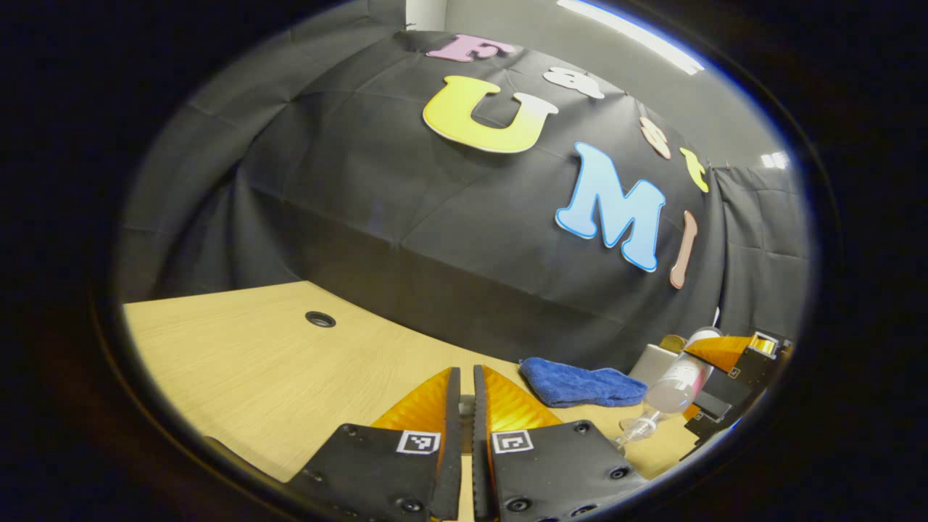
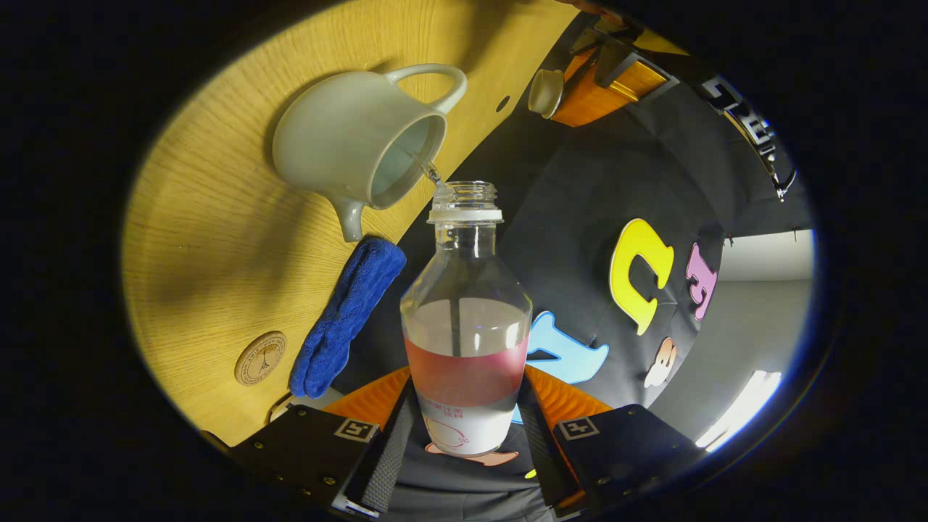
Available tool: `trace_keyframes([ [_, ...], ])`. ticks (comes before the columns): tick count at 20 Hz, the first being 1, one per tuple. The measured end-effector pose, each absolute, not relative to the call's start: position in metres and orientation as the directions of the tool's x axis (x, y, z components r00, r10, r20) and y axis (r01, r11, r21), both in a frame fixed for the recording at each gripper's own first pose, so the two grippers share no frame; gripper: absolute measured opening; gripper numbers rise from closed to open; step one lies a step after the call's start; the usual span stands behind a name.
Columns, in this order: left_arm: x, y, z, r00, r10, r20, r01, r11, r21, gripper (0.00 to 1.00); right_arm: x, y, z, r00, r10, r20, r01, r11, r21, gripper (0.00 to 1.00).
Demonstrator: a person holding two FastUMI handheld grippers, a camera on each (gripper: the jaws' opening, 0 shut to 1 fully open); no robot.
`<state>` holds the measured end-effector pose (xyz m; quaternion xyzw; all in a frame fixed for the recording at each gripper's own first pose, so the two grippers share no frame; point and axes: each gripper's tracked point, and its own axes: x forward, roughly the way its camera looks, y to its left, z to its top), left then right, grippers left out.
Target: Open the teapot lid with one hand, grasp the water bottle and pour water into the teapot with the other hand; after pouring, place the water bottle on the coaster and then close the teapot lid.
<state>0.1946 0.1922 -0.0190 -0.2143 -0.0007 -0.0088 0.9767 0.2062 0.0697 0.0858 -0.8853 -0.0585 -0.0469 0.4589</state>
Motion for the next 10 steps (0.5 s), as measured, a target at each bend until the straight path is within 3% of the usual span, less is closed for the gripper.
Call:
trace_keyframes([
  [10, 0.1969, 0.1887, -0.0213, 1.0, -0.022, -0.005, 0.018, 0.912, -0.411, 0.14, 0.2074, 0.0773, 0.0867, 0.981, 0.109, 0.162, 0.195, -0.602, -0.774, 0.75],
])
